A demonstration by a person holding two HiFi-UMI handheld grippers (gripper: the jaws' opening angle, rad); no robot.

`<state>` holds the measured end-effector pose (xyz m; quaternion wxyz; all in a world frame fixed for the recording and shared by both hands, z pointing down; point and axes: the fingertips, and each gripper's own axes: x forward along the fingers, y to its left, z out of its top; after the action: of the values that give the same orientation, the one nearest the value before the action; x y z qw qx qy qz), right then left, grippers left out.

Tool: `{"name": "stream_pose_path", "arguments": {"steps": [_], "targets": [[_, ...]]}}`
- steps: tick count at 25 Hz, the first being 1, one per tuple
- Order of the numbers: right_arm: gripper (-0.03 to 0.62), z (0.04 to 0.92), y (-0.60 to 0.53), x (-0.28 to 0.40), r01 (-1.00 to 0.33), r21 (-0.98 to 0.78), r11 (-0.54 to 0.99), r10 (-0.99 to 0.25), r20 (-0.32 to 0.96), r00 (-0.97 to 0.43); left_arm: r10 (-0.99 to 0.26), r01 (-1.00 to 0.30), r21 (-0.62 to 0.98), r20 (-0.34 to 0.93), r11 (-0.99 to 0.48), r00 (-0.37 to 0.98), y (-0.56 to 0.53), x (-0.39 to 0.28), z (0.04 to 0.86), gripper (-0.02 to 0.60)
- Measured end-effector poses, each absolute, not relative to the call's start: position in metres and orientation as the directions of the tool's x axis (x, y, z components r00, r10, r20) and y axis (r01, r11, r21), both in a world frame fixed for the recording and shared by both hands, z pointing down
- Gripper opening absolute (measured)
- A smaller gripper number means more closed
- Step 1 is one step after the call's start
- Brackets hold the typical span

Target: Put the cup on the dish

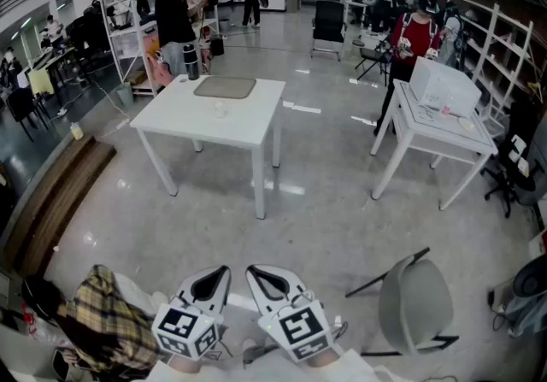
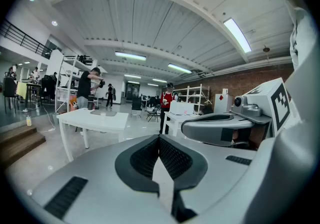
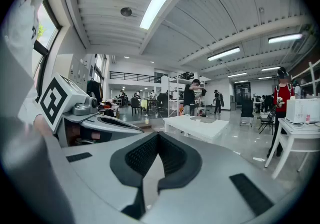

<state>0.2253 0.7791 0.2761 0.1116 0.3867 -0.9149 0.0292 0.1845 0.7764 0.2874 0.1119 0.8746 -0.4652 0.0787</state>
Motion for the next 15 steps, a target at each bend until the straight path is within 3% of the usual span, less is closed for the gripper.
{"name": "stream_pose_path", "arguments": {"steps": [15], "targets": [[0.012,0.286,0.772,0.21,-0.666,0.004,0.746,-0.647,0.242,-0.723,-0.807,-0.843,0.15,0.246,-0.516,0.538,0.77,0.179,0.297,-0.005]]}}
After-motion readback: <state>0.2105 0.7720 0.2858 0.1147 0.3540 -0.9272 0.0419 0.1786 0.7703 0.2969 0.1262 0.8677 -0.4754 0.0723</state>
